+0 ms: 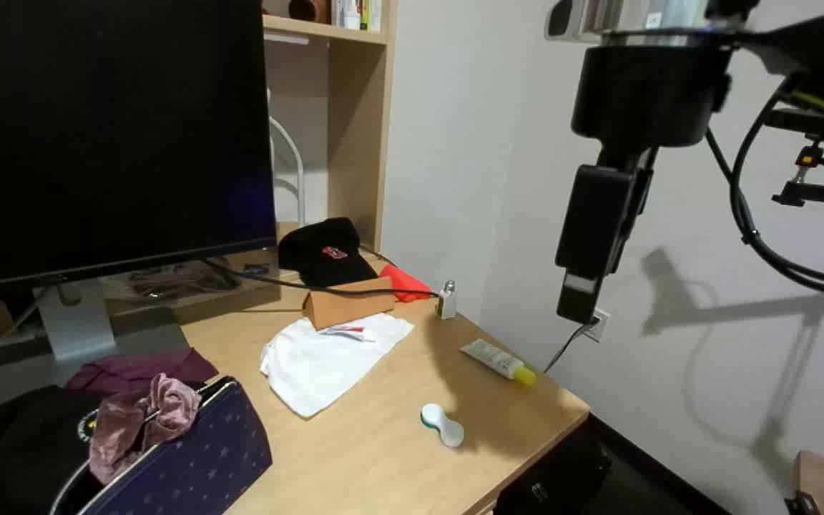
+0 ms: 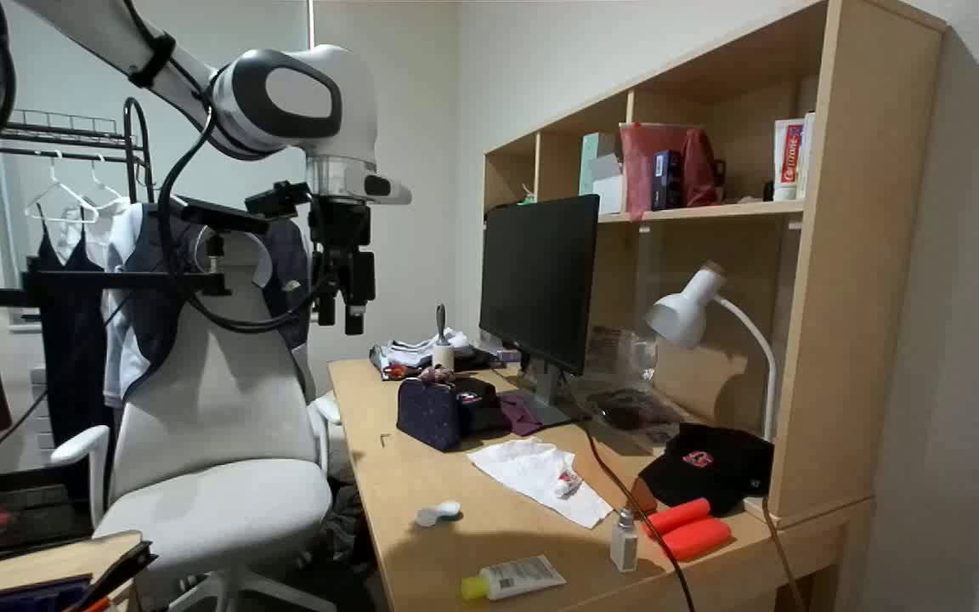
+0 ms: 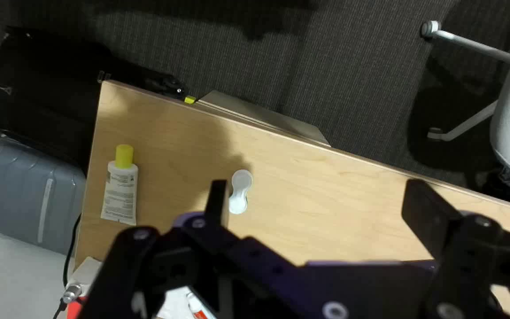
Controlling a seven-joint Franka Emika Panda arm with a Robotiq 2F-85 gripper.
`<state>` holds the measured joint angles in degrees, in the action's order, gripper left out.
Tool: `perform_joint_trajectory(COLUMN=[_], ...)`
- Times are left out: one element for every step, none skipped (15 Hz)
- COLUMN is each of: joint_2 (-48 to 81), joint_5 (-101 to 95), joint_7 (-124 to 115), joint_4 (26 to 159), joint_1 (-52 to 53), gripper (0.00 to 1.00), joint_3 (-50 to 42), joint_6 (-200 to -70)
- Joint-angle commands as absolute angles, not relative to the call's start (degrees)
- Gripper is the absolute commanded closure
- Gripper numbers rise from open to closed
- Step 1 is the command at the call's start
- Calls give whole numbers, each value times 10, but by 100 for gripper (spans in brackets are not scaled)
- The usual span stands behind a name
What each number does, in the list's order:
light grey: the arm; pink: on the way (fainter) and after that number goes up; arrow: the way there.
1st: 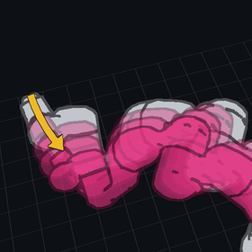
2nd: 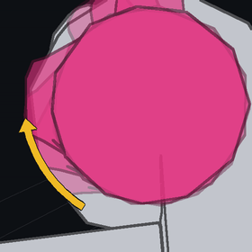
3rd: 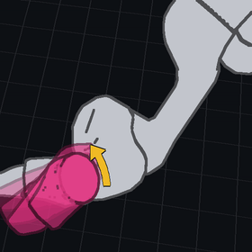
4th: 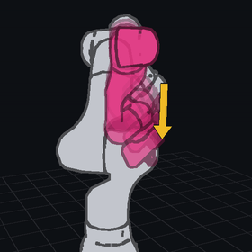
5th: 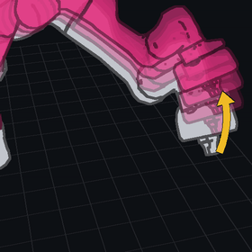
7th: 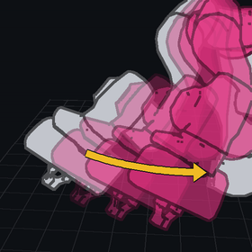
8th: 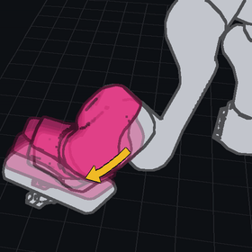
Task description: Take the hair ribbon out of the purse
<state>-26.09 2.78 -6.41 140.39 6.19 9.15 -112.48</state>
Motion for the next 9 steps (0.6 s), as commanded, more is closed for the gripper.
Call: perform_joint_trajectory(joint_2=[-260,-239,-220,-188,-169,-136,-109,-72,-45], joint_5=[26,23,20,18,15,8,5,-2,-11], joint_7=[-65,-56,-56,-48,-48,-50,-48,-45,-44], joint_4=[1403,1388,1375,1351,1337,1310,1286,1252,1227], joint_1=[65,66,65,66,66,66,68,73,75], gripper=[0,0,0,0,0,0,0,0,0], joint_3=[89,88,90,91,93,98,100,107,111], joint_6=[-1124,-1132,-1135,-1139,-1145,-1148,-1149,-1146,-1145])
